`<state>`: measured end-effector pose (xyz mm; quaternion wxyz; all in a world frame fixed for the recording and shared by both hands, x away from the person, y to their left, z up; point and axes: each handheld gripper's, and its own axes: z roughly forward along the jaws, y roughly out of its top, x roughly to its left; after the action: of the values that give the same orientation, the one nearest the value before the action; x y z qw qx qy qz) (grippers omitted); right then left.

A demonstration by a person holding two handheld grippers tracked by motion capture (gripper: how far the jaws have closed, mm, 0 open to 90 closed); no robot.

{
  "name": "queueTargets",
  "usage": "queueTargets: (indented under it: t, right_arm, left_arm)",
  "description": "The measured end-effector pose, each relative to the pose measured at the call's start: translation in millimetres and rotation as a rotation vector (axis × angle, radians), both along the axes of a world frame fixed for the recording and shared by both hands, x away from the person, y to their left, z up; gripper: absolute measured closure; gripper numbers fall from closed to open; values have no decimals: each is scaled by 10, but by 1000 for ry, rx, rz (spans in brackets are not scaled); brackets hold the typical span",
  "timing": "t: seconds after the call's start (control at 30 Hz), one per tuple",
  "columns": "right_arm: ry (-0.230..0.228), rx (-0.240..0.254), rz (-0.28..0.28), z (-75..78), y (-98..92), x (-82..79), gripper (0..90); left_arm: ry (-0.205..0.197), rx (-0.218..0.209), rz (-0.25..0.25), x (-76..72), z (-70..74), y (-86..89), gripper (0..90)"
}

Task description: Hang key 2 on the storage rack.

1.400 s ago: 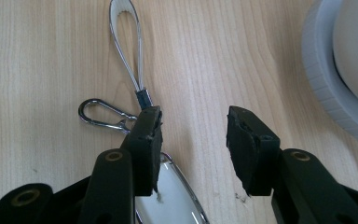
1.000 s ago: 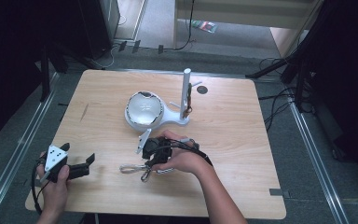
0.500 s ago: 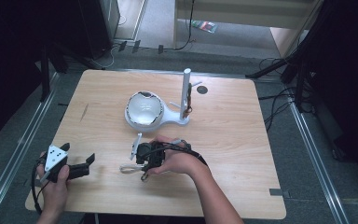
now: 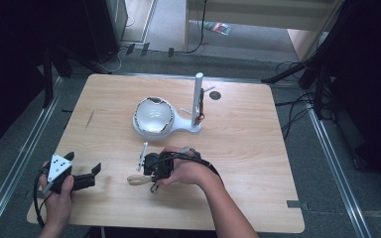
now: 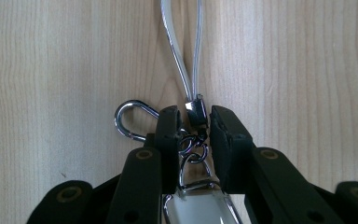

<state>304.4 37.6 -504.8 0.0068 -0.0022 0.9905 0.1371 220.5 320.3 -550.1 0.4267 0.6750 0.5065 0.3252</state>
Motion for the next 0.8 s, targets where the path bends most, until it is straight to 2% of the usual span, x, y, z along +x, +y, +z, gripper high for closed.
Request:
queueTargets:
  t: [0.43, 0.5, 0.57, 0.6, 0.67, 0.73, 0.8]
  right_arm:
    - [-31, -78, 48, -8, 99, -46, 769]
    - [-32, -73, 65, -15, 109, -40, 778]
    - [-33, -73, 59, -14, 112, -44, 788]
    - [-33, -83, 39, -7, 109, -55, 792]
    - [-39, -76, 48, 2, 107, -50, 832]
    - [-67, -67, 41, 21, 101, -46, 839]
    - [-71, -63, 27, 40, 82, -46, 840]
  left_arm:
    - [0, 0, -1, 0, 0, 1, 0]
    - [0, 0, -1, 0, 0, 1, 0]
    - [0, 0, -1, 1, 0, 0, 0]
    - [1, 0, -1, 0, 0, 0, 0]
    - [1, 0, -1, 0, 1, 1, 0]
    - [0, 1, -1, 0, 0, 0, 0]
    - [1, 0, -1, 0, 0, 0, 0]
